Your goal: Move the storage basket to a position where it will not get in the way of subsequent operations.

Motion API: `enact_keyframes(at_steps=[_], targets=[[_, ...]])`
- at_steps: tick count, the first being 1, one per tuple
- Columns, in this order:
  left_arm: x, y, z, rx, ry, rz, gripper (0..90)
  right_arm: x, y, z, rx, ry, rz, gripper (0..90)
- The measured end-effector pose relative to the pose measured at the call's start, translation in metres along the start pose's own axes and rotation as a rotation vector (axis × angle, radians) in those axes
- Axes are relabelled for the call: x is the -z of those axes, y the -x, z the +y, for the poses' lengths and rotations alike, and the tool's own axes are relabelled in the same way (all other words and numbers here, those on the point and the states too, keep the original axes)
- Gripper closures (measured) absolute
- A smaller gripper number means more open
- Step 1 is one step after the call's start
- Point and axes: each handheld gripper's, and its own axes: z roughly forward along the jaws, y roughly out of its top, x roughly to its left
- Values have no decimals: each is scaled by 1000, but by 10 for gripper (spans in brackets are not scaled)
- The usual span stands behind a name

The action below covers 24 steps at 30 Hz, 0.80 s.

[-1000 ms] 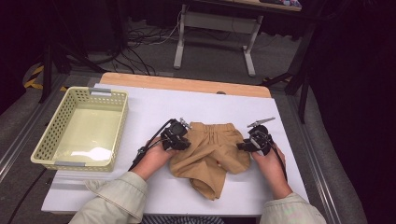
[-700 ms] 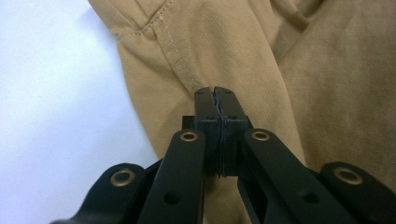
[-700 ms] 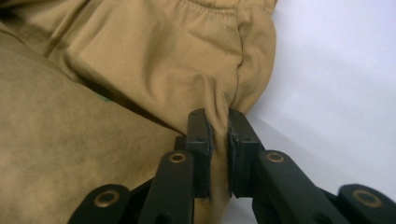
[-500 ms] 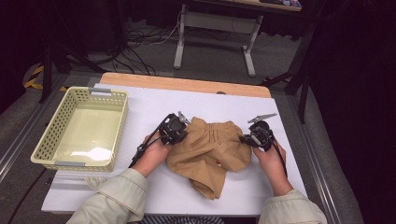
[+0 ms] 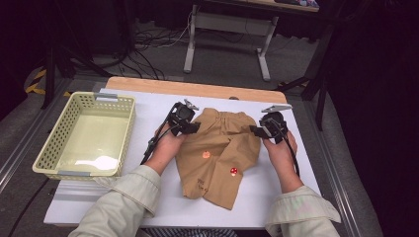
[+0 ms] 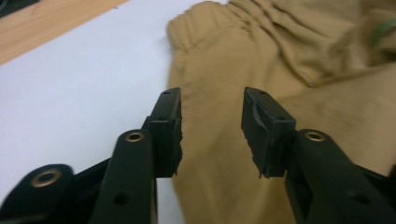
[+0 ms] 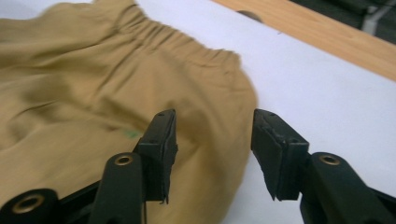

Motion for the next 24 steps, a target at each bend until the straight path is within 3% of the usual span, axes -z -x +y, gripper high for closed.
enact_keyframes(at_steps=[5, 9, 16, 21, 24], targets=[[18, 8, -9, -14, 22, -65, 520, 22, -5, -15, -11, 31, 92, 490], [31, 12, -16, -23, 36, -117, 501, 36, -13, -28, 10, 37, 119, 493], [47, 21, -24, -64, 56, -159, 497, 52, -22, -45, 17, 54, 163, 521], [56, 24, -31, -58, 74, -198, 487, 59, -31, -52, 43, 47, 182, 547], [61, 28, -38, -75, 74, -218, 488, 63, -37, -59, 50, 40, 200, 565]])
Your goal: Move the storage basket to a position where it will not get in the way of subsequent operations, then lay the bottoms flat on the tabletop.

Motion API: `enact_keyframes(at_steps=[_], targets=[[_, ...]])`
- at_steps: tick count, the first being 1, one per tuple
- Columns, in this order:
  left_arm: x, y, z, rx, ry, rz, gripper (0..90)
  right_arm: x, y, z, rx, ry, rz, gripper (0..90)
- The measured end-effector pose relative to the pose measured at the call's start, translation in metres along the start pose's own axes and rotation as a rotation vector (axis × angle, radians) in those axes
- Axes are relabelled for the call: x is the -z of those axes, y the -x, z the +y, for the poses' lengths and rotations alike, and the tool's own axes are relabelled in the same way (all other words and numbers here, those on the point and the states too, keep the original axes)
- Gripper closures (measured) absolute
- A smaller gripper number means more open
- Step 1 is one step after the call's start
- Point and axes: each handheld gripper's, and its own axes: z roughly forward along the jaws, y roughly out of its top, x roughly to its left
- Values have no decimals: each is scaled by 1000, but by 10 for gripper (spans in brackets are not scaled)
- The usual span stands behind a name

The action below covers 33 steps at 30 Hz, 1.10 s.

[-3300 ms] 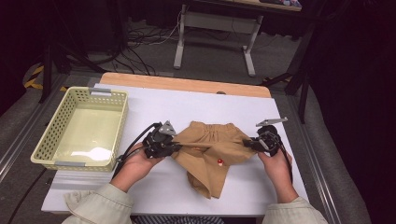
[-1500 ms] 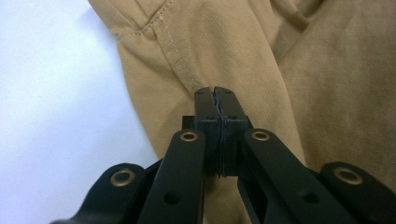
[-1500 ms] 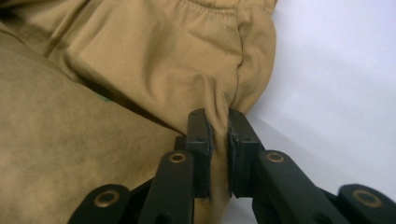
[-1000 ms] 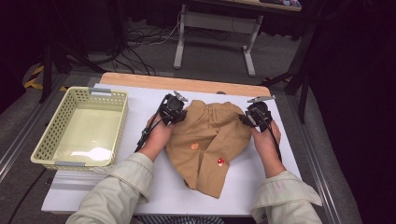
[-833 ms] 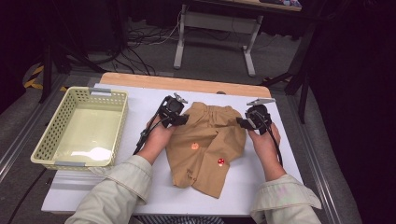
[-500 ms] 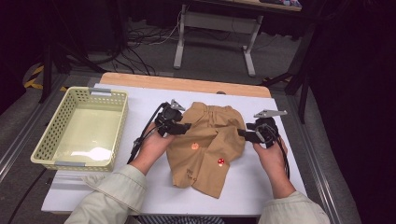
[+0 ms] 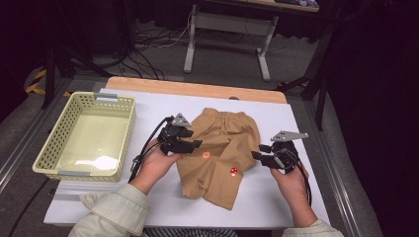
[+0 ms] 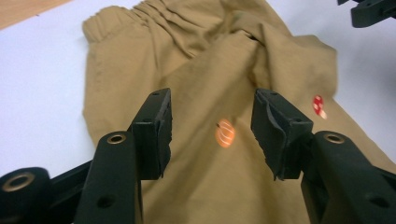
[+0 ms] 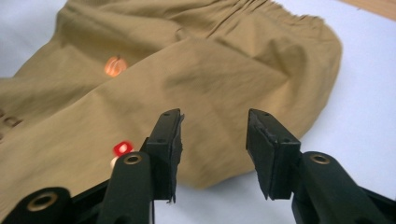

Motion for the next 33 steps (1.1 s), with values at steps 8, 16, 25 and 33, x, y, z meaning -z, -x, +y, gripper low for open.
enact_keyframes(at_steps=[8, 16, 25, 33], targets=[[13, 11, -15, -17, 11, -28, 488, 1, -13, -19, 13, -36, 35, 605], [21, 11, -25, -11, 10, -83, 481, -1, -26, -33, 28, -67, 66, 621], [22, 22, -32, -41, -12, -123, 483, -18, -40, -42, 64, -131, 95, 636], [1, 46, -27, -105, -63, -190, 484, -16, -45, -45, 73, -121, 101, 638]])
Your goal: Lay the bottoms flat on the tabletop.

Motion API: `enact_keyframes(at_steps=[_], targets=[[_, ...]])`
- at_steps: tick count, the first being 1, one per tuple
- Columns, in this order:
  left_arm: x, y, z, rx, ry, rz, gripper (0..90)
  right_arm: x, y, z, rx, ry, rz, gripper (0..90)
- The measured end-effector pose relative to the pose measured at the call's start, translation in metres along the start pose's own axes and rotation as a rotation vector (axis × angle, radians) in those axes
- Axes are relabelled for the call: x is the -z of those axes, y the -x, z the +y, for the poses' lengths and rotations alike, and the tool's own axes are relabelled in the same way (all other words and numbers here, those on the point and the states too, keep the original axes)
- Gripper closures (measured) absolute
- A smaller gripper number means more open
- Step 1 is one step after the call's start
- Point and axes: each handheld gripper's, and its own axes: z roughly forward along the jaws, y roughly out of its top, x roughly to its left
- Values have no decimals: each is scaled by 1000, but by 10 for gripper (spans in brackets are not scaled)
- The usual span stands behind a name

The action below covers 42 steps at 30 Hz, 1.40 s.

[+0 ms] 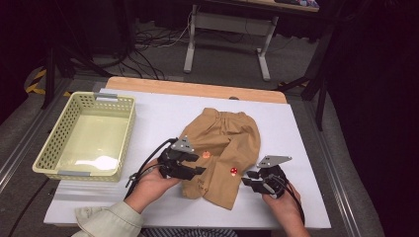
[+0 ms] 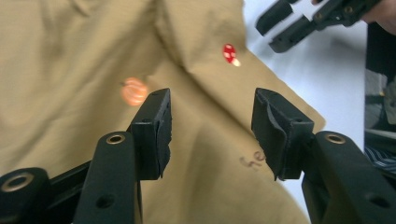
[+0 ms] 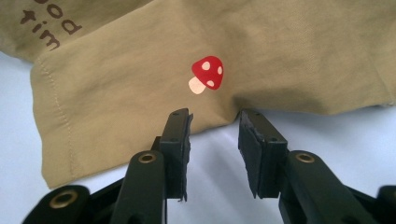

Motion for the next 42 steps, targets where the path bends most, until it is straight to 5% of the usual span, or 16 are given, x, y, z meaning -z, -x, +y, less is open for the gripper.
enact_keyframes(at_steps=[5, 15, 23, 29, 33, 39, 42], targets=[[-17, 9, 6, -28, -38, -35, 516, 4, -1, -2, 2, 15, -1, 638], [-54, 8, 9, -6, -185, -112, 517, 8, -4, -3, 7, 31, -8, 637], [-74, 15, 11, -43, -265, -79, 581, 13, -4, -7, 2, 47, -9, 635], [-72, 16, 12, -54, -244, -72, 859, 13, -4, -7, 6, 52, -11, 635], [-64, 15, 13, -46, -214, -74, 868, 14, -4, -6, 7, 54, -11, 635], [-40, 4, 14, 13, -87, -73, 870, 14, -5, -6, 6, 53, -5, 635], [-35, -3, 11, 34, -75, -70, 871, 13, -7, -5, 11, 51, 3, 632]])
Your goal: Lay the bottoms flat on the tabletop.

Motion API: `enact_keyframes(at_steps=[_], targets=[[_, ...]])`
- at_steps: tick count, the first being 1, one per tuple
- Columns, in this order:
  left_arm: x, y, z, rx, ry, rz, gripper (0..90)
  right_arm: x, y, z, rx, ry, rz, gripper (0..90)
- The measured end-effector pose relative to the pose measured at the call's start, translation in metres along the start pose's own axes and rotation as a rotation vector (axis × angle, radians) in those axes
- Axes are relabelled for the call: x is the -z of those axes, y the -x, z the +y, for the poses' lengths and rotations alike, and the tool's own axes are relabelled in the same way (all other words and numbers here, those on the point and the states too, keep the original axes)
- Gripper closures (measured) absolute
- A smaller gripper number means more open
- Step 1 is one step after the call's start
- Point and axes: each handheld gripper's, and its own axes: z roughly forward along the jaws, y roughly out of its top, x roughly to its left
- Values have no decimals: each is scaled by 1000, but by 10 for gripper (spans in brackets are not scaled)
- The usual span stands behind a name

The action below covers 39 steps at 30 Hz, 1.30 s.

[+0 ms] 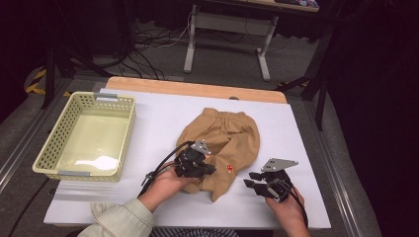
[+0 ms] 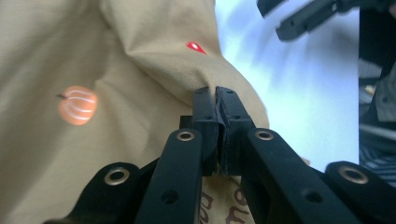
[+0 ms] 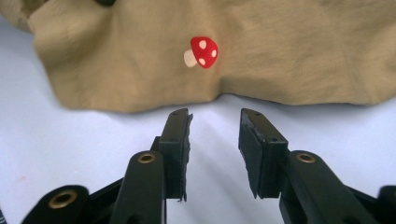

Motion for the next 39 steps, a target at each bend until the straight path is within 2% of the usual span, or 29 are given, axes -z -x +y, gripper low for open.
enact_keyframes(at_steps=[2, 6, 11, 14, 17, 20, 24, 27, 28, 31, 33, 39], targets=[[0, 0, -2, -13, -24, 26, 869, -1, -2, 1, 3, -3, 5, 631], [-1, -1, -5, -18, -53, 45, 866, -7, -7, 4, 8, 2, 35, 631], [3, -2, -8, -12, -74, 53, 862, -27, -20, 13, 44, -16, 59, 621], [3, -2, -10, -13, -74, 53, 858, -39, -22, 19, 44, -17, 50, 597], [4, -1, -10, -14, -74, 47, 854, -51, -20, 21, 33, -38, 17, 588], [5, 0, -11, -16, -78, 45, 844, -56, -19, 24, 28, -48, 10, 631], [9, 0, -11, -16, -58, 38, 793, -62, -23, 25, 48, -51, -12, 755], [13, 1, -10, -20, -35, 40, 753, -63, -25, 26, 62, -52, -1, 885], [15, 1, -10, -23, -28, 37, 747, -63, -25, 26, 65, -52, 0, 898], [18, 2, -10, -21, -19, 45, 722, -62, -24, 26, 49, -54, 10, 900], [21, 2, -10, -28, -5, 47, 709, -59, -23, 26, 48, -60, -9, 900], [29, 0, -11, -19, 29, 57, 696, -25, -9, 23, 2, -11, -38, 900]])
